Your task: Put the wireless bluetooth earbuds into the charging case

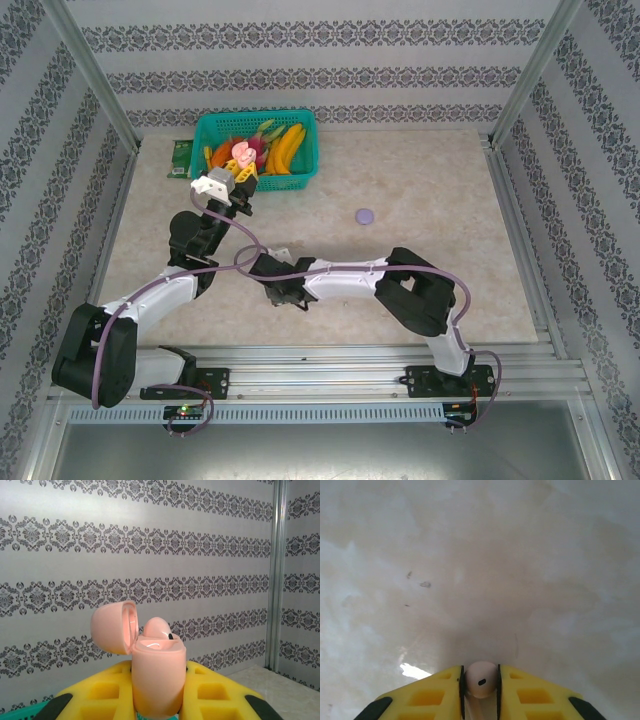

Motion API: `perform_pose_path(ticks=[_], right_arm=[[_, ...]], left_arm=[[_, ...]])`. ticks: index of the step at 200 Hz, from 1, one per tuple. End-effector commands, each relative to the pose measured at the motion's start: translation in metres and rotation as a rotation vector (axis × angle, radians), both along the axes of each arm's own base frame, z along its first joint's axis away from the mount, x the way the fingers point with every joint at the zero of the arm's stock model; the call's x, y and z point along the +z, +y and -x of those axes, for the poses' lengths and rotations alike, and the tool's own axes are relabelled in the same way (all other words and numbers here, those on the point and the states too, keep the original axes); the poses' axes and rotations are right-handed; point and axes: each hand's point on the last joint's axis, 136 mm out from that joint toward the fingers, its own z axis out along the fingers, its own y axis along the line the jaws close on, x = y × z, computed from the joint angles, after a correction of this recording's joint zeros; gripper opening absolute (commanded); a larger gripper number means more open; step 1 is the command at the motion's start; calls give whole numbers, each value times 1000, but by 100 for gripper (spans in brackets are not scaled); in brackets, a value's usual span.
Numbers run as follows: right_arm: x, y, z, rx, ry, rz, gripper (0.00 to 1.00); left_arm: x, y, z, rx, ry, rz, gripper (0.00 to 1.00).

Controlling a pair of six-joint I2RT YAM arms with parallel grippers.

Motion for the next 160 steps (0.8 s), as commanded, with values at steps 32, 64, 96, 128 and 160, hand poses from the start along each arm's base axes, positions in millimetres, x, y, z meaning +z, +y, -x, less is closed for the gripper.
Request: perform_pose_path(ticks=[32,64,96,128,160], right_arm=[[-3,-45,2,177,-36,125,21],[0,-62,-2,215,-28,99,20],[2,-82,-9,204,-19,67,24],[9,-103,-19,145,-20,46,32],[30,-112,-22,54,-25,-7,40]], left_arm=[[10,0,8,-47,-16,34,0],[9,-3,9,-70,-5,39,0],[9,-5,12,-89,1,46,0],[8,-7,15,-108,7,65,0],[6,-10,17,-122,15,73,0]])
